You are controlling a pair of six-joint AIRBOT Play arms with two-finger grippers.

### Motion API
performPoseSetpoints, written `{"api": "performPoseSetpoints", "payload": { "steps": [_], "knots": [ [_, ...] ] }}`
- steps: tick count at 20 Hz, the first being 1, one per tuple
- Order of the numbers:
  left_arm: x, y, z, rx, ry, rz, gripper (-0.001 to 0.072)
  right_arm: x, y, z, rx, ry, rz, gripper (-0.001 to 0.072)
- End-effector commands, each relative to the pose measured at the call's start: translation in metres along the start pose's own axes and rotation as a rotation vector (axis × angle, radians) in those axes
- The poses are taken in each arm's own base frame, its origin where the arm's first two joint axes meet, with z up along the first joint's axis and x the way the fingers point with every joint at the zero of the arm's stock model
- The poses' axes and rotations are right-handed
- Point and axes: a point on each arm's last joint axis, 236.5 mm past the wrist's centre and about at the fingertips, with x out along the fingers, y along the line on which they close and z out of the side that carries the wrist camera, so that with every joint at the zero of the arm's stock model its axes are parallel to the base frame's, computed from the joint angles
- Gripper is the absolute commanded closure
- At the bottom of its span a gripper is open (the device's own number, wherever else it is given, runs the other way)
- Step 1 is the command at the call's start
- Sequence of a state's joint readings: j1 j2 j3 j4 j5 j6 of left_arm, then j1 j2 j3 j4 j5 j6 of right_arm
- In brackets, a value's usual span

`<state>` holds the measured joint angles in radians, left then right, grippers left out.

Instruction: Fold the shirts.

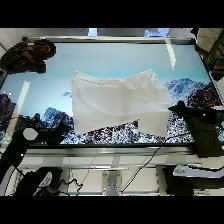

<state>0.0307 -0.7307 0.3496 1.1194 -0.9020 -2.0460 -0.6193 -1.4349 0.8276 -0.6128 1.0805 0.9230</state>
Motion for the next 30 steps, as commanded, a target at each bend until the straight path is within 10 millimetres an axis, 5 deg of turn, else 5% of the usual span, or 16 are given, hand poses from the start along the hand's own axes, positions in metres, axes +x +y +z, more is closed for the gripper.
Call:
{"api": "performPoseSetpoints", "payload": {
  "steps": [1, 4, 8, 16, 19, 23, 25, 27, 29, 30],
  "knots": [
    [0.018, -0.002, -0.003, -0.058, 0.046, -0.014, 0.0160, -0.023, 0.006, 0.008, 0.005, -0.049, 0.023, 0.0682],
    [0.029, -0.029, -0.009, -0.081, 0.107, -0.131, 0.0160, -0.032, 0.010, 0.010, 0.003, -0.062, 0.034, 0.0682],
    [0.043, -0.025, -0.045, -0.080, 0.296, -0.122, 0.0161, -0.032, 0.016, 0.007, 0.007, -0.051, 0.059, 0.0682],
    [0.053, -0.023, -0.023, -0.094, 0.207, -0.118, 0.0256, -0.033, 0.025, 0.007, 0.019, -0.052, 0.097, 0.0682],
    [0.055, -0.025, -0.007, -0.100, 0.139, -0.129, 0.0691, -0.033, 0.029, 0.007, 0.021, -0.050, 0.112, 0.0682],
    [0.047, -0.066, 0.024, -0.193, 0.031, -0.313, 0.0698, -0.040, 0.041, 0.007, -0.003, -0.058, 0.135, 0.0682],
    [0.026, -0.113, 0.039, -0.211, -0.004, -0.528, 0.0698, -0.047, 0.052, 0.008, -0.023, -0.074, 0.150, 0.0682],
    [-0.024, -0.175, 0.048, -0.155, -0.023, -0.833, 0.0698, -0.057, 0.071, -0.001, -0.058, -0.058, 0.190, 0.0683],
    [-0.126, -0.236, 0.062, -0.082, -0.101, -1.267, 0.0699, -0.077, 0.102, -0.015, -0.158, -0.051, 0.232, 0.0683],
    [-0.179, -0.248, 0.075, -0.079, -0.187, -1.448, 0.0699, -0.090, 0.118, -0.018, -0.212, -0.084, 0.235, 0.0684]
  ]
}}
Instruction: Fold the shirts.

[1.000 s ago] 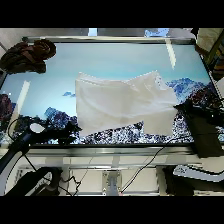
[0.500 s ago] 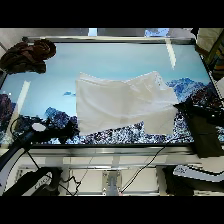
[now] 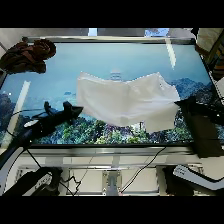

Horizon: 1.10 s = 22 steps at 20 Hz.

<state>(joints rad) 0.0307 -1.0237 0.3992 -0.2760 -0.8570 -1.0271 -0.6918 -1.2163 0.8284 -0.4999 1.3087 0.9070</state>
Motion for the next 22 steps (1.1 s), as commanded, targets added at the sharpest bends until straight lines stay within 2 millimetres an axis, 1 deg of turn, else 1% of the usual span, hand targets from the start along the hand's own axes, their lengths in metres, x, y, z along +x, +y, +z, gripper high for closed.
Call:
{"api": "performPoseSetpoints", "payload": {
  "steps": [1, 2, 3, 5, 7, 8, 9, 10, 11, 12, 13, 14, 15, 16, 17, 18, 20, 22],
  "knots": [
    [-0.076, -0.196, 0.029, 0.146, -0.209, -0.759, 0.0700, -0.029, 0.064, -0.007, -0.170, -0.054, 0.054, 0.0684],
    [-0.106, -0.229, 0.027, 0.184, -0.257, -0.882, 0.0700, -0.043, 0.092, -0.007, -0.241, -0.109, 0.066, 0.0684],
    [-0.133, -0.258, 0.016, 0.235, -0.278, -0.982, 0.0700, -0.056, 0.120, -0.012, -0.307, -0.145, 0.078, 0.0684],
    [-0.181, -0.309, -0.026, 0.372, -0.267, -1.128, 0.0700, -0.085, 0.181, -0.031, -0.448, -0.198, 0.110, 0.0684],
    [-0.228, -0.356, -0.081, 0.559, -0.263, -1.220, 0.0701, -0.117, 0.251, -0.056, -0.629, -0.256, 0.169, 0.0684],
    [-0.239, -0.373, -0.103, 0.667, -0.300, -1.189, 0.0700, -0.132, 0.281, -0.061, -0.704, -0.312, 0.177, 0.0684],
    [-0.242, -0.387, -0.116, 0.795, -0.380, -1.082, 0.0700, -0.148, 0.308, -0.064, -0.782, -0.376, 0.167, 0.0684],
    [-0.245, -0.396, -0.118, 0.903, -0.489, -0.959, 0.0701, -0.162, 0.329, -0.064, -0.851, -0.434, 0.145, 0.0684],
    [-0.254, -0.403, -0.115, 1.001, -0.602, -0.839, 0.0700, -0.176, 0.349, -0.064, -0.914, -0.483, 0.125, 0.0684],
    [-0.262, -0.408, -0.114, 1.062, -0.671, -0.763, 0.0701, -0.190, 0.366, -0.059, -0.967, -0.548, 0.095, 0.0685],
    [-0.262, -0.411, -0.117, 1.119, -0.688, -0.700, 0.0701, -0.203, 0.378, -0.052, -1.006, -0.604, 0.054, 0.0686],
    [-0.252, -0.407, -0.116, 1.154, -0.661, -0.630, 0.0700, -0.212, 0.385, -0.044, -1.032, -0.645, 0.015, 0.0686],
    [-0.233, -0.394, -0.109, 1.165, -0.610, -0.529, 0.0701, -0.220, 0.389, -0.035, -1.050, -0.667, -0.016, 0.0687],
    [-0.212, -0.376, -0.092, 1.139, -0.566, -0.421, 0.0701, -0.223, 0.391, -0.027, -1.054, -0.668, -0.021, 0.0687],
    [-0.189, -0.353, -0.071, 1.103, -0.518, -0.299, 0.0701, -0.222, 0.388, -0.015, -1.040, -0.660, -0.019, 0.0687],
    [-0.168, -0.331, -0.050, 1.070, -0.477, -0.196, 0.0701, -0.218, 0.379, 0.001, -1.001, -0.640, -0.007, 0.0687],
    [-0.126, -0.291, -0.015, 1.028, -0.388, -0.044, 0.0701, -0.200, 0.348, 0.029, -0.895, -0.554, 0.013, 0.0687],
    [-0.094, -0.263, 0.017, 0.974, -0.342, 0.041, 0.0700, -0.172, 0.315, 0.052, -0.803, -0.431, 0.057, 0.0686]
  ]
}}
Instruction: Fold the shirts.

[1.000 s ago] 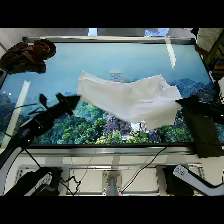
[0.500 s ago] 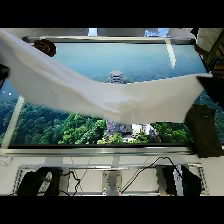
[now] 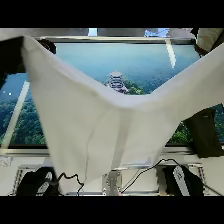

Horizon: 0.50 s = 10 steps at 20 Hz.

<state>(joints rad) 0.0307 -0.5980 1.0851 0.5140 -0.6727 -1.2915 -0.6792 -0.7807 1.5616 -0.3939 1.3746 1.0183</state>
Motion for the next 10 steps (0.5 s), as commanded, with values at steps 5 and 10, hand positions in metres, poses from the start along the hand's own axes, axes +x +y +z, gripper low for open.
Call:
{"api": "performPoseSetpoints", "payload": {
  "steps": [5, 10],
  "knots": [
    [0.079, 0.201, -0.082, -0.076, 0.239, 0.425, 0.0701, 0.142, -0.112, -0.153, 0.290, 0.442, 0.006, 0.0686],
    [0.114, 0.311, -0.126, -0.185, 0.202, 0.595, 0.0701, 0.265, -0.167, -0.282, 0.384, 0.559, -0.105, 0.0687]
  ]
}}
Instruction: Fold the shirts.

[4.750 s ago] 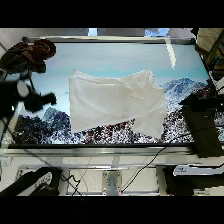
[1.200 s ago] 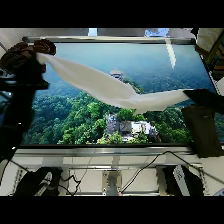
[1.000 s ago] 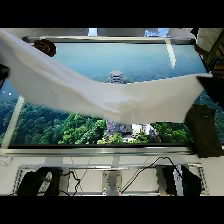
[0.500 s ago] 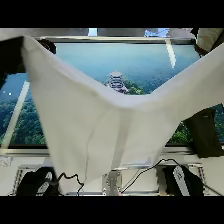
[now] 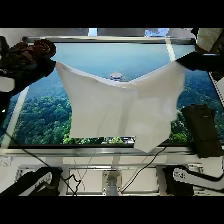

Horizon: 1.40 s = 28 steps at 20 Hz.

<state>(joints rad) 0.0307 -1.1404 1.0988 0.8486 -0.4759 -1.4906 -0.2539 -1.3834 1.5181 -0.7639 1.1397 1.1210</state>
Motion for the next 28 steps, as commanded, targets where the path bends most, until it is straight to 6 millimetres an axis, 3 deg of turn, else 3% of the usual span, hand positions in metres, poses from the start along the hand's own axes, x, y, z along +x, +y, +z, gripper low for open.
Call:
{"api": "performPoseSetpoints", "payload": {
  "steps": [1, 3, 5, 7, 9, 12, 15, 17, 22, 25, 26, 27, 28],
  "knots": [
    [0.058, 0.060, -0.012, -0.067, -0.012, 0.115, 0.0701, 0.108, -0.069, -0.022, 0.104, 0.016, -0.105, 0.0687],
    [0.080, 0.072, -0.013, -0.042, 0.000, 0.135, 0.0701, 0.128, -0.105, -0.028, 0.151, -0.004, -0.150, 0.0687],
    [0.097, 0.073, 0.001, -0.028, -0.027, 0.133, 0.0701, 0.129, -0.123, -0.023, 0.107, -0.012, -0.171, 0.0687],
    [0.110, 0.064, 0.016, -0.020, -0.038, 0.110, 0.0701, 0.117, -0.130, -0.005, 0.080, -0.054, -0.177, 0.0688],
    [0.114, 0.054, 0.013, 0.005, 0.016, 0.087, 0.0701, 0.109, -0.119, -0.003, 0.088, -0.025, -0.127, 0.0688],
    [0.107, 0.064, -0.040, 0.017, 0.243, 0.129, 0.0701, 0.107, -0.094, -0.037, 0.082, 0.138, -0.035, 0.0687],
    [0.076, 0.104, -0.112, 0.054, 0.575, 0.279, 0.0700, 0.101, -0.063, -0.078, 0.126, 0.320, 0.066, 0.0686],
    [0.054, 0.119, -0.142, 0.073, 0.732, 0.338, 0.0700, 0.094, -0.053, -0.109, 0.187, 0.453, 0.080, 0.0686],
    [0.043, 0.117, -0.161, 0.040, 0.815, 0.336, 0.0697, 0.078, -0.066, -0.186, 0.276, 0.736, -0.043, 0.0684],
    [0.042, 0.110, -0.165, 0.018, 0.831, 0.310, 0.0683, 0.076, -0.085, -0.209, 0.277, 0.785, -0.115, 0.0677],
    [0.041, 0.110, -0.165, 0.018, 0.833, 0.310, 0.0610, 0.078, -0.090, -0.208, 0.274, 0.770, -0.130, 0.0643],
    [0.041, 0.110, -0.166, 0.025, 0.836, 0.307, 0.0391, 0.083, -0.095, -0.203, 0.263, 0.737, -0.147, 0.0568],
    [0.040, 0.110, -0.166, 0.029, 0.841, 0.305, 0.0250, 0.086, -0.098, -0.196, 0.255, 0.705, -0.157, 0.0505]
  ]
}}
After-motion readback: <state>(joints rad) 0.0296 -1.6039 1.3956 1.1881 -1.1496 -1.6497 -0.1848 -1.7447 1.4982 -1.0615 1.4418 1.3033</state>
